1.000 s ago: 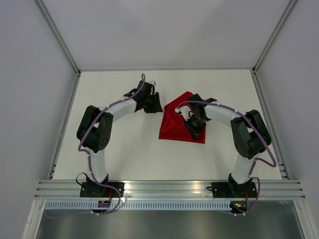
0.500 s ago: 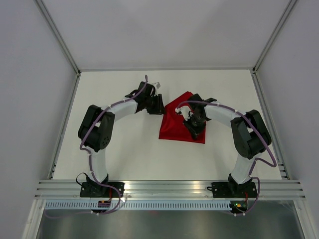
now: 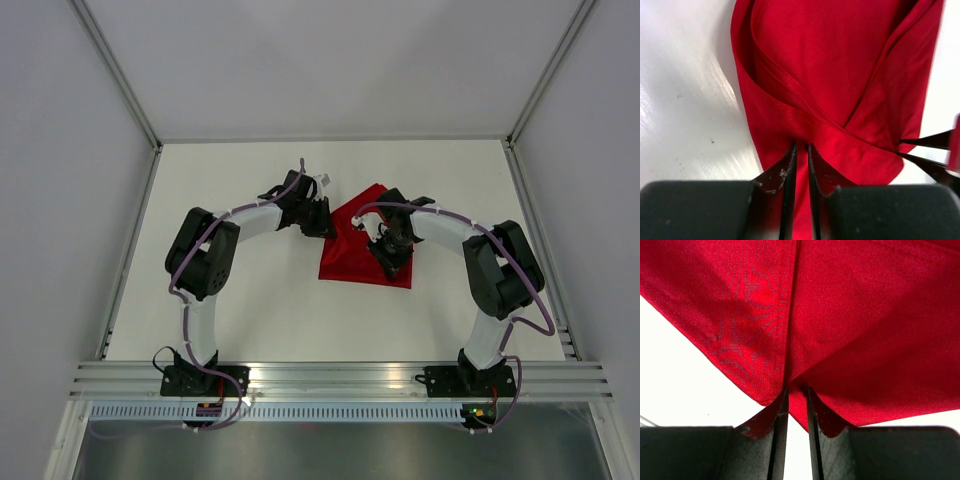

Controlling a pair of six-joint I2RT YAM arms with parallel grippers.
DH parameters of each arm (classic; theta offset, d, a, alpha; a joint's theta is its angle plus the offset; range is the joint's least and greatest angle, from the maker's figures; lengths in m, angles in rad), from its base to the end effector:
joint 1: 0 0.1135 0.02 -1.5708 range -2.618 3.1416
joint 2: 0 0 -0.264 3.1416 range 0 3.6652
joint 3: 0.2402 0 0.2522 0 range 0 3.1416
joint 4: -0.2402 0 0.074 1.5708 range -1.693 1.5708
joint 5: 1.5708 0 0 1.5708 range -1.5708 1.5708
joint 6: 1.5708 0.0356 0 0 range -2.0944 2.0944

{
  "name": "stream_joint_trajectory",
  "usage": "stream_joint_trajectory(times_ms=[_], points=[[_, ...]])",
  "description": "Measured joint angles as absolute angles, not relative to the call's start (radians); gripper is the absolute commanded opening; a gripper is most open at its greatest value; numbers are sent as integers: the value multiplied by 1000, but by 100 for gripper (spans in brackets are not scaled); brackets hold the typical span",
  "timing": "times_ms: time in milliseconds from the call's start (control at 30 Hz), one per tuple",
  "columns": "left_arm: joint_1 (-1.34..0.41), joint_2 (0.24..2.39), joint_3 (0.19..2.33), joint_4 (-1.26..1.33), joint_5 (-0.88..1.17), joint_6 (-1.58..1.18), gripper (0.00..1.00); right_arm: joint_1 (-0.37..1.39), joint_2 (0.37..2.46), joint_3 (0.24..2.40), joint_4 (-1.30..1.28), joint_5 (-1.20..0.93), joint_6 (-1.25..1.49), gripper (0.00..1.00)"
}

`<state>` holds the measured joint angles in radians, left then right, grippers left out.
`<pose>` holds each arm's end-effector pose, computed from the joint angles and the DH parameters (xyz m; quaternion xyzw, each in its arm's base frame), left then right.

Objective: Fold the napkin, place the utensils inside, and roll it up
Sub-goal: Roll the napkin with the utensil

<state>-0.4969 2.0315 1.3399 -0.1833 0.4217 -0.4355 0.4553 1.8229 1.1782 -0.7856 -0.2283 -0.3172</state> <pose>0.3733 -0.2190 0.1582 0.0996 0.9166 -0.3256 0.2094 0.2955 0.1536 0.1623 -0.3807 0.9150 0.1182 0.0617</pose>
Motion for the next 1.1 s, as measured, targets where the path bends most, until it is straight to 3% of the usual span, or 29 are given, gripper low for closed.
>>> stream_joint_trajectory(times_ms=[400,567,700,1100], points=[[-496,2085,1347,-181,431,-435,18,455,1797,1179,-775,-211,-313,28],[-496,2085,1347,-181,430,-435,18,455,1719,1180,-757,-183,-310,41],[-496,2085,1347,-181,431,-435,19,455,1647,1190,-744,-167,-318,44],[-496,2020,1362,-183,453,-436,35,470,1510,1143,-686,-208,-423,48]])
